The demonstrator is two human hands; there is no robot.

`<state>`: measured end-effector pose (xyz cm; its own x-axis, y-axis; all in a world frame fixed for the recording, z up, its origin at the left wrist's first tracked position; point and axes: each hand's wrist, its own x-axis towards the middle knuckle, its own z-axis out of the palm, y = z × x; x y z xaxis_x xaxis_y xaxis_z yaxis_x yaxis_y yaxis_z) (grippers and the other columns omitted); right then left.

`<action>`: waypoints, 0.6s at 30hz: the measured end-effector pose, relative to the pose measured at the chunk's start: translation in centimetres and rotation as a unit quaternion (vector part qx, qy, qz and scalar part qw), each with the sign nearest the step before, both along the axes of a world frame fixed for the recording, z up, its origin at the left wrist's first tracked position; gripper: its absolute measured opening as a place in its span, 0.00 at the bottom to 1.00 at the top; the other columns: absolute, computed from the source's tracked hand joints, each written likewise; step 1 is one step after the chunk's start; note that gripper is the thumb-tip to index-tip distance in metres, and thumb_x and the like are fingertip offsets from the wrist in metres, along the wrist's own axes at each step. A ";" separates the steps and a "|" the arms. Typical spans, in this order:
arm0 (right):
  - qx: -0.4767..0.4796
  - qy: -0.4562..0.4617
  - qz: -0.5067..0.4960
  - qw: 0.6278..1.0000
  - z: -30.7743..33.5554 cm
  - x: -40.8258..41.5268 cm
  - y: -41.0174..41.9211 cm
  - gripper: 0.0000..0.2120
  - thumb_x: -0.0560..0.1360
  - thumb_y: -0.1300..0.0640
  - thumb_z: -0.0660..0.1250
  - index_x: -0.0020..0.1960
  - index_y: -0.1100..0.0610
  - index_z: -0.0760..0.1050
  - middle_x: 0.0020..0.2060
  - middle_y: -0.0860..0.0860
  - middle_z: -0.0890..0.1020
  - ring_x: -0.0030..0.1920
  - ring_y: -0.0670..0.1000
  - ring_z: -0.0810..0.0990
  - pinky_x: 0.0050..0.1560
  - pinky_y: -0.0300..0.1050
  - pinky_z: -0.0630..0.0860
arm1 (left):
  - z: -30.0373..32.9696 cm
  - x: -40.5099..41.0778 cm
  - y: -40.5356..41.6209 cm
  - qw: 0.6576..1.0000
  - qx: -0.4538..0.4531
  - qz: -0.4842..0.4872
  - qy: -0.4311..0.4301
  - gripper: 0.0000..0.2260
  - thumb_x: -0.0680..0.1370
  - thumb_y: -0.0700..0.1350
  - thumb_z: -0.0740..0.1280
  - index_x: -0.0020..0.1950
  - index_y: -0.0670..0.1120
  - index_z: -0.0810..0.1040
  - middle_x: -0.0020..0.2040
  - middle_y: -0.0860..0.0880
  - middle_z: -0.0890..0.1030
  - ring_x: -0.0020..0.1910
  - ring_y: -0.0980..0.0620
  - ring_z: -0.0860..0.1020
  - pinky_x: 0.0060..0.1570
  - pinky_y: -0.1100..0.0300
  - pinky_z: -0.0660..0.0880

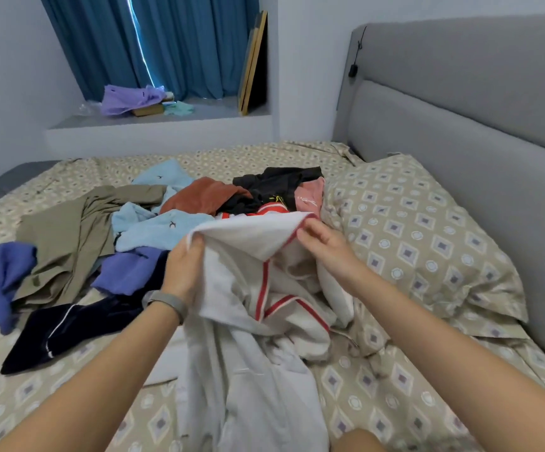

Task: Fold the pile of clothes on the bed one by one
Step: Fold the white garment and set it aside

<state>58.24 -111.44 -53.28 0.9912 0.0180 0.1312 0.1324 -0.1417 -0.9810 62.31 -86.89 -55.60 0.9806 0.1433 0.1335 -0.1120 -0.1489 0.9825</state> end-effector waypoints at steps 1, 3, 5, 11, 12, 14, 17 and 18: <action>-0.027 -0.015 0.022 0.999 0.2 -0.6 0.5 0.11 0.79 0.62 0.64 0.58 0.48 0.75 0.55 0.38 0.77 0.54 0.32 0.76 0.57 0.30 0.71 | 1.1 -0.5 0.9 0.995 -0.088 -0.015 0.038 0.15 0.83 0.56 0.56 0.63 0.51 0.75 0.60 0.50 0.79 0.59 0.48 0.76 0.58 0.52 0.72; -0.077 -0.012 0.009 0.997 -1.4 -1.4 1.4 0.16 0.76 0.68 0.66 0.59 0.53 0.73 0.56 0.42 0.77 0.58 0.36 0.75 0.55 0.31 0.70 | 2.3 -2.2 2.8 0.967 -0.217 -0.070 0.114 0.20 0.81 0.61 0.55 0.66 0.52 0.74 0.60 0.48 0.81 0.58 0.46 0.79 0.53 0.50 0.76; -0.130 0.040 -0.038 0.990 -4.4 -1.8 2.2 0.20 0.73 0.68 0.68 0.63 0.55 0.70 0.59 0.49 0.75 0.64 0.49 0.74 0.60 0.40 0.70 | 3.1 -4.6 4.5 0.940 -0.269 -0.121 0.172 0.22 0.79 0.62 0.57 0.66 0.51 0.75 0.60 0.46 0.82 0.59 0.45 0.79 0.53 0.48 0.75; -0.369 0.232 0.003 0.900 -13.1 -2.8 6.0 0.43 0.68 0.44 0.70 0.76 0.39 0.50 0.70 0.54 0.63 0.71 0.62 0.61 0.66 0.54 0.63 | 4.5 -10.1 9.6 0.946 -0.248 -0.140 0.157 0.20 0.80 0.56 0.57 0.67 0.49 0.75 0.62 0.48 0.80 0.63 0.47 0.77 0.60 0.50 0.72; -0.403 0.236 0.021 0.884 -14.0 -2.9 6.6 0.33 0.69 0.42 0.65 0.71 0.35 0.55 0.69 0.53 0.64 0.69 0.61 0.62 0.64 0.55 0.63 | 4.6 -10.7 10.6 0.954 -0.226 -0.129 0.148 0.18 0.80 0.55 0.57 0.65 0.49 0.76 0.60 0.48 0.81 0.61 0.48 0.78 0.58 0.51 0.73; -0.425 0.213 0.048 0.879 -14.5 -2.9 7.5 0.13 0.72 0.51 0.58 0.55 0.39 0.66 0.60 0.51 0.73 0.62 0.59 0.70 0.55 0.50 0.65 | 4.9 -11.8 12.6 0.969 -0.181 -0.105 0.130 0.15 0.81 0.53 0.57 0.63 0.49 0.77 0.58 0.48 0.83 0.58 0.48 0.79 0.54 0.53 0.74; -0.376 0.141 0.085 0.912 -12.0 -2.2 7.8 0.10 0.76 0.63 0.58 0.47 0.48 0.66 0.50 0.51 0.76 0.53 0.54 0.75 0.47 0.44 0.66 | 4.7 -12.4 15.3 0.986 -0.087 -0.062 0.130 0.13 0.82 0.52 0.57 0.61 0.50 0.77 0.56 0.46 0.83 0.55 0.47 0.80 0.50 0.54 0.75; -0.373 0.115 0.082 0.917 -10.2 -1.6 7.5 0.09 0.77 0.64 0.57 0.47 0.50 0.67 0.50 0.53 0.77 0.51 0.54 0.75 0.46 0.45 0.66 | 4.1 -12.3 16.1 0.988 -0.063 -0.048 0.132 0.12 0.82 0.52 0.57 0.59 0.51 0.77 0.55 0.47 0.83 0.55 0.48 0.80 0.49 0.55 0.75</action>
